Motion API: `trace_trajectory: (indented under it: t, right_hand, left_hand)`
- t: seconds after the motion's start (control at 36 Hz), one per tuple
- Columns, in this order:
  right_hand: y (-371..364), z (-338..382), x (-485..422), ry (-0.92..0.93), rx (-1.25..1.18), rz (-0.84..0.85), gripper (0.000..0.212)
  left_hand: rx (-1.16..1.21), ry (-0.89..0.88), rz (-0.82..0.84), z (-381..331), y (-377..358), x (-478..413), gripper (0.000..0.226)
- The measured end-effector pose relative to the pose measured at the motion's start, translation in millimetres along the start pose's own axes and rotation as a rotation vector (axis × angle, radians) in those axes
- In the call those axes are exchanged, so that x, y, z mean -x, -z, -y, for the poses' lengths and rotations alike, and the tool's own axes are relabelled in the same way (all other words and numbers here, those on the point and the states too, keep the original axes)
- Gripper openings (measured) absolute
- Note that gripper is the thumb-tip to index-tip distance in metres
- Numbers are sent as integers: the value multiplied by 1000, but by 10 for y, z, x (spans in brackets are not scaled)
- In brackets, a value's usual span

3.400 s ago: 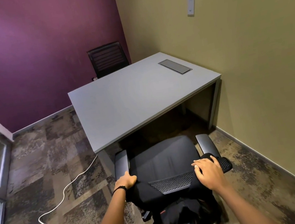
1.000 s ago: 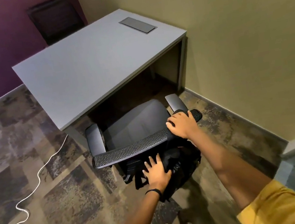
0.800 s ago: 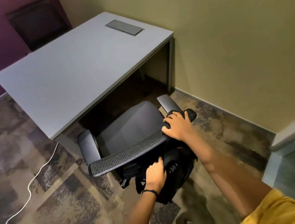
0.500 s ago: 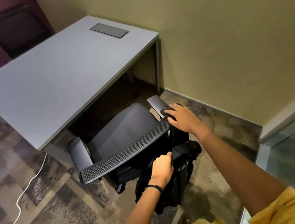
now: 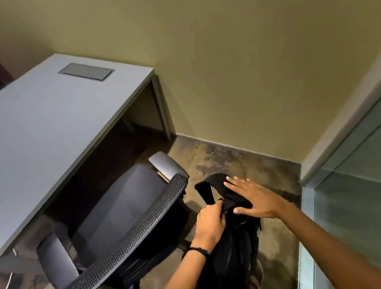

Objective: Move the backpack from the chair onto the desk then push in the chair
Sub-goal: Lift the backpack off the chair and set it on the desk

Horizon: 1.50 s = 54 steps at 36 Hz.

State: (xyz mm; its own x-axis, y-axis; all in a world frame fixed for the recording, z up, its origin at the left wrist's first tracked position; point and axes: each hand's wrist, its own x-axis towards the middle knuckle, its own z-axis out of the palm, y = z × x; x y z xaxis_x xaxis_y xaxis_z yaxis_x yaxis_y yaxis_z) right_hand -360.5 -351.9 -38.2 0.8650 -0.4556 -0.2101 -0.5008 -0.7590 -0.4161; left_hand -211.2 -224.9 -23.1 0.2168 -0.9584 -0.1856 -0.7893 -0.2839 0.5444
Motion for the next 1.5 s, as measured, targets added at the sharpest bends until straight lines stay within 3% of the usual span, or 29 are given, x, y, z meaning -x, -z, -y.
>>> trace_trajectory:
  t: [0.19,0.44,0.67,0.92,1.19,1.39,1.44,1.5]
  right_hand:
    - [253,-981,73,-26,-17,88,101]
    - [657,-1717,-293,-95,-74,36,78]
    - [1279,-2141,-843,-89,11,-113,89]
    - [2126,-2171,-1766,27,96,-436,49]
    - [2946,-2252,-3014,190,199,-370,28]
    - [3513,-1979,-3770,319,351,-573,21]
    - [3694,-1881,-3994,390,388,-663,5]
    - [3869,-1778,-4221,435,407,-751,26]
  left_hand:
    - [5,-56,57,-438,-63,-750,23]
    - [16,-93,30,-927,58,-1620,27]
    - [-42,-115,-67,-1161,364,-2334,25]
    - [-166,-49,-273,-1100,1022,-3202,25]
    - [-165,2,-404,-699,1761,-4144,26]
    - [-133,42,-597,-478,2416,-4603,23]
    - [-117,55,-678,-430,2626,-4689,20]
    - [-89,59,-772,-382,2834,-4763,18]
